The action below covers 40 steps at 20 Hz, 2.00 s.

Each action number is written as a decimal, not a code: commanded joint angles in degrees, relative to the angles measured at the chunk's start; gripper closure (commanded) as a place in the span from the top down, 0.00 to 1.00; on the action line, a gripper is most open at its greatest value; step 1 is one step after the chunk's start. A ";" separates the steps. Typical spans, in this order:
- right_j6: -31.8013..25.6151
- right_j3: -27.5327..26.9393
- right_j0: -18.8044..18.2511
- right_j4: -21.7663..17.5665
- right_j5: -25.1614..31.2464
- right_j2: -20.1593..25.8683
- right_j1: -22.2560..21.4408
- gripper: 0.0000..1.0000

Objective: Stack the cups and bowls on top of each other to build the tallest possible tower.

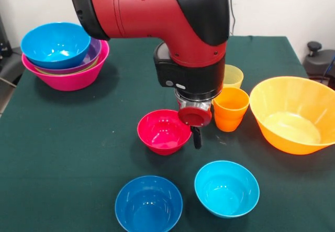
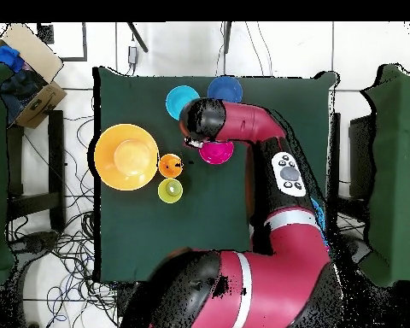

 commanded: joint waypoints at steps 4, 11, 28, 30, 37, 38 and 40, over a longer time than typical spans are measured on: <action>-0.78 -3.27 1.79 -7.30 6.39 -0.07 2.33 1.00; -0.99 -3.27 1.74 -8.93 6.86 -0.01 2.21 1.00; -4.03 -3.14 -0.68 -11.47 5.28 -0.31 3.43 1.00; -4.21 -3.33 -0.70 -11.73 5.28 -0.44 3.47 1.00; -6.67 -7.20 -0.38 -13.19 8.75 -0.72 4.78 1.00; -8.11 -8.47 -0.11 -14.18 10.16 -0.99 5.08 1.00; -9.63 -9.40 0.20 -16.06 9.70 -1.29 5.19 1.00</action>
